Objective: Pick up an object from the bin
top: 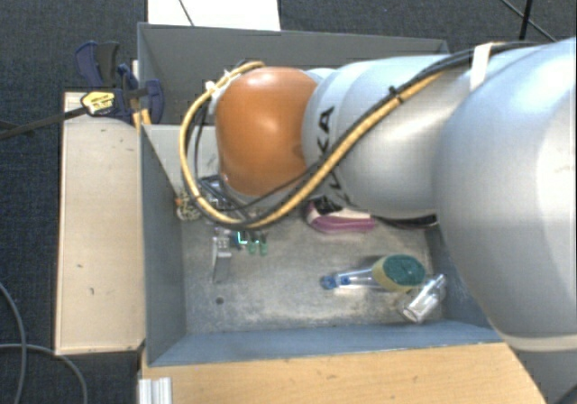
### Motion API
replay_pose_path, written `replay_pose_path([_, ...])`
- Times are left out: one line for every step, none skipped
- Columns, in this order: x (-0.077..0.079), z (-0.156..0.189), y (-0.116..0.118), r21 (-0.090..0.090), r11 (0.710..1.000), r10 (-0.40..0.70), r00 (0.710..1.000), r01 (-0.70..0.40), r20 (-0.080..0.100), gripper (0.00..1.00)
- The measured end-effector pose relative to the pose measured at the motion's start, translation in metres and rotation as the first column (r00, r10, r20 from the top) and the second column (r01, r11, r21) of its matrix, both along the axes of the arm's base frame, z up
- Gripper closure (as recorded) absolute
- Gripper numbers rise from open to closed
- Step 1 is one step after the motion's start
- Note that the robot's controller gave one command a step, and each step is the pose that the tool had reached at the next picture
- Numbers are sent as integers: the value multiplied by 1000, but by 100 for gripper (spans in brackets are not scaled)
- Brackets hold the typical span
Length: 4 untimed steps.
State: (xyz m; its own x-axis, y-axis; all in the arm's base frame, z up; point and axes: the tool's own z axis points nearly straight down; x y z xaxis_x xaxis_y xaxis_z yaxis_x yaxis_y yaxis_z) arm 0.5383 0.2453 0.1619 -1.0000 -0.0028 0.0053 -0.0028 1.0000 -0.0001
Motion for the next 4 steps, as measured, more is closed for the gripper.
replay_pose_path([38,-96,-66,-2,1000,17,1000,-17,1,0])
replay_pose_path([46,-59,-75,2,1000,11,1000,-11,12,0])
replay_pose_path([48,-61,-82,2,1000,3,1000,-3,10,0])
replay_pose_path([49,-92,-74,1,985,-171,985,171,5,0])
